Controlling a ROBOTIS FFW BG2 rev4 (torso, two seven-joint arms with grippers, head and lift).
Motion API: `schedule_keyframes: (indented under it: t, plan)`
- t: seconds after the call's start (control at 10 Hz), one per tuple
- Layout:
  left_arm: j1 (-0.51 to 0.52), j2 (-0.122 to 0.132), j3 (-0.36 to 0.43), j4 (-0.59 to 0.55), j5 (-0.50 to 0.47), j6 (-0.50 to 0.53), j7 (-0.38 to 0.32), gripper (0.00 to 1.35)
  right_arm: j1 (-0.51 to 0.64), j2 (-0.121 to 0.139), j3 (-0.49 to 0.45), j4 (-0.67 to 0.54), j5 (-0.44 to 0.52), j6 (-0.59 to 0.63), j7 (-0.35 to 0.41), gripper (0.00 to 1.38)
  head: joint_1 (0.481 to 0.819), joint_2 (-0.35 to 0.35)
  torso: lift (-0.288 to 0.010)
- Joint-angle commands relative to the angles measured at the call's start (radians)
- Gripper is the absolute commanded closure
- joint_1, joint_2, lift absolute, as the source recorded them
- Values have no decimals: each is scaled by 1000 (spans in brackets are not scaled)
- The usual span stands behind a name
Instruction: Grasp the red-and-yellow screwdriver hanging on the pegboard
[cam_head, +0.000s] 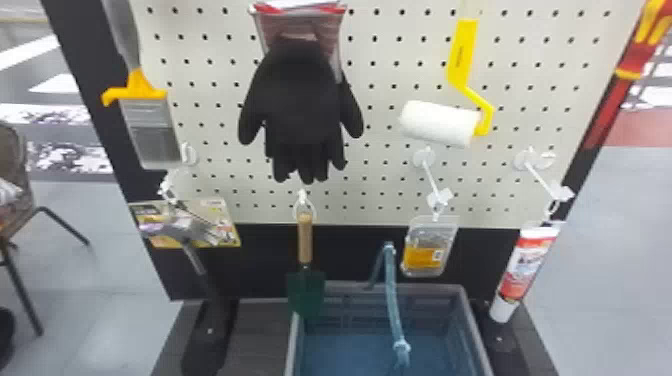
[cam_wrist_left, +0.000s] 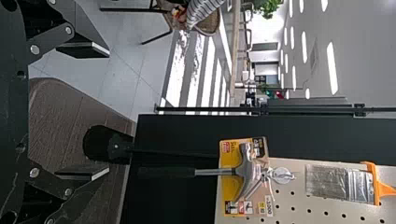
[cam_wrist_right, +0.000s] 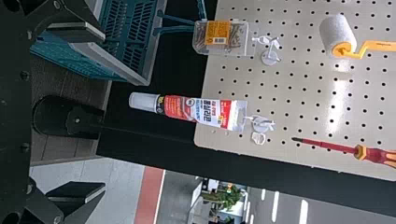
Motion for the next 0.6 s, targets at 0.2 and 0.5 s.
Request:
schedule_keyframes:
  t: [0.2, 0.5]
  plan:
    - [-2, -3, 0, 2, -2, -1, 0, 398, 0, 1, 1, 12, 0, -8, 0, 167, 549, 0, -100]
    - [-11, -7, -2, 12, -2, -6, 0, 398, -2, 1, 1, 14, 0, -8, 0, 167, 549, 0, -100]
